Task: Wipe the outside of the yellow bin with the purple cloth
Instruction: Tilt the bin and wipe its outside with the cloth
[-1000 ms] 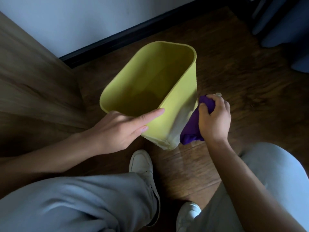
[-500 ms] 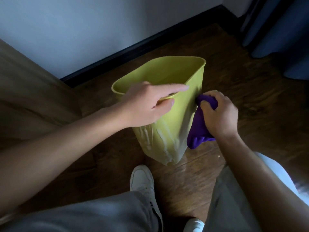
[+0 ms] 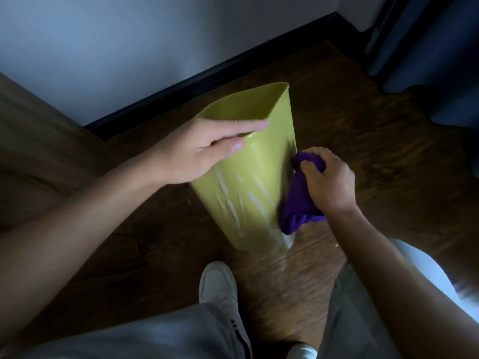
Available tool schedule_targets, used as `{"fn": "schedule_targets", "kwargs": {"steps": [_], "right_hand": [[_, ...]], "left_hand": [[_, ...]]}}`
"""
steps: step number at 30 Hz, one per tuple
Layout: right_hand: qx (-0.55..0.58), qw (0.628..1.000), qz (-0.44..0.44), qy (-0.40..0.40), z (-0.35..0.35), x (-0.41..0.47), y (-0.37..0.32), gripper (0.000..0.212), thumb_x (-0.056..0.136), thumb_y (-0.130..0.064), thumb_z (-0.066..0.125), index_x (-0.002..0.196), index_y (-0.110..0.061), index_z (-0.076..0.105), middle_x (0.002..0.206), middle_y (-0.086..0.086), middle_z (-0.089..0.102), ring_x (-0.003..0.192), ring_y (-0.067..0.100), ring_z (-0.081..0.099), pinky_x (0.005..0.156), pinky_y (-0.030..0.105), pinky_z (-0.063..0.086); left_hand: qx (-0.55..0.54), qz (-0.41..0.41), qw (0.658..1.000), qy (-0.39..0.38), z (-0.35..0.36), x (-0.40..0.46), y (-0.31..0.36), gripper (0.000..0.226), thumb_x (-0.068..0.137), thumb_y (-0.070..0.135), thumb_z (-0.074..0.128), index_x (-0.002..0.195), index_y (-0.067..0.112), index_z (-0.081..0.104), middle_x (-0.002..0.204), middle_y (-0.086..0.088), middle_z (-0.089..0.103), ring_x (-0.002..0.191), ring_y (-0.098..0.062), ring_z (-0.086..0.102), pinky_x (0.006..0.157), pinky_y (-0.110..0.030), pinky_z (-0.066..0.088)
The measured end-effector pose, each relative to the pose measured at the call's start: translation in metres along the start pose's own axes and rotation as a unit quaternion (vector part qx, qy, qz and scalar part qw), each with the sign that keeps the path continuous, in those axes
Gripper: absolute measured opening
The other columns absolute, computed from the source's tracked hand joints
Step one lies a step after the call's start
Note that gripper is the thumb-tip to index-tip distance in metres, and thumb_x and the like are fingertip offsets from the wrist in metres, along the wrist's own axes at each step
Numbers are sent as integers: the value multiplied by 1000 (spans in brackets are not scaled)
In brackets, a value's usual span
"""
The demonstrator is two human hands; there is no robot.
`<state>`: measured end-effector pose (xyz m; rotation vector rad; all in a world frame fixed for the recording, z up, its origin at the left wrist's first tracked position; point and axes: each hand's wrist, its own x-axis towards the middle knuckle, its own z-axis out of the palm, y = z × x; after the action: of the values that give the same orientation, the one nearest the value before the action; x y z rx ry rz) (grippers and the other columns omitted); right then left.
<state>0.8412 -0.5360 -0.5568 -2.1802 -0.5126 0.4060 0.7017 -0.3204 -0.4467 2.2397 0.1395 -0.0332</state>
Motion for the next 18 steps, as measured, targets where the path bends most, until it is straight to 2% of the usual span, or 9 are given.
{"fn": "schedule_targets", "kwargs": {"steps": [1, 2, 4, 8, 13, 15, 16, 17, 18], "right_hand": [[1, 1000, 6, -1, 0, 0, 0, 26, 93, -34, 54, 116, -34, 66, 110, -5, 68, 98, 17, 65, 88, 48, 58], [2, 1000, 13, 1, -1, 1, 0, 24, 94, -32, 55, 115, -34, 66, 110, -5, 69, 98, 17, 64, 88, 48, 58], [7, 1000, 21, 9, -4, 3, 0, 22, 96, -25, 57, 115, -32, 67, 109, -7, 68, 98, 16, 64, 87, 45, 58], [24, 998, 46, 29, -11, 7, 4, 25, 98, -23, 59, 121, -30, 67, 113, -3, 67, 100, 18, 63, 89, 45, 59], [32, 997, 55, 39, -14, 8, 2, 26, 97, -23, 59, 122, -29, 67, 114, -3, 67, 101, 19, 64, 89, 46, 59], [31, 997, 52, 43, -15, 8, 2, 25, 97, -23, 59, 120, -30, 67, 112, -4, 67, 100, 19, 64, 89, 47, 59], [28, 997, 48, 44, -16, 7, 2, 25, 97, -23, 59, 119, -30, 67, 111, -5, 67, 99, 18, 64, 87, 45, 59], [26, 998, 42, 45, -17, 7, 3, 24, 97, -22, 59, 118, -30, 67, 111, -5, 67, 98, 18, 63, 84, 41, 59], [22, 998, 37, 46, -17, 7, 3, 25, 97, -22, 59, 119, -29, 67, 111, -4, 67, 97, 16, 63, 80, 34, 57]], "left_hand": [[-35, -10, 999, -3, 2, 1, 1, 42, 106, 22, 52, 144, 40, 52, 83, 10, 61, 76, -9, 60, 78, -18, 46], [-63, -14, 998, 6, 4, 1, 4, 42, 104, 16, 54, 140, 38, 54, 101, 13, 69, 96, -4, 68, 90, -18, 50], [-83, -21, 995, 42, 6, 3, 8, 40, 102, 7, 57, 129, 36, 59, 128, 19, 65, 125, 2, 61, 105, -19, 48], [-35, -15, 999, 16, -2, 5, 6, 44, 105, 7, 52, 141, 32, 50, 144, 22, 53, 137, 8, 47, 112, -14, 39], [-9, -25, 995, -95, -2, 3, 4, 50, 110, 23, 40, 147, 55, 32, 155, 38, 31, 145, 16, 27, 118, -7, 22], [0, -33, 994, -106, 0, 2, 6, 50, 110, 28, 38, 148, 59, 27, 156, 38, 31, 137, 19, 39, 111, -3, 29], [23, -34, 994, -99, 1, 0, 7, 51, 110, 31, 37, 149, 61, 25, 154, 32, 41, 119, 17, 57, 101, -4, 41], [63, -33, 994, -87, 1, 0, 6, 51, 109, 35, 36, 148, 64, 21, 142, 19, 61, 88, 9, 70, 83, -11, 53], [117, -28, 990, -75, 0, -1, 5, 50, 109, 41, 34, 148, 68, 18, 107, 4, 77, 58, -5, 65, 63, -20, 56]]}}
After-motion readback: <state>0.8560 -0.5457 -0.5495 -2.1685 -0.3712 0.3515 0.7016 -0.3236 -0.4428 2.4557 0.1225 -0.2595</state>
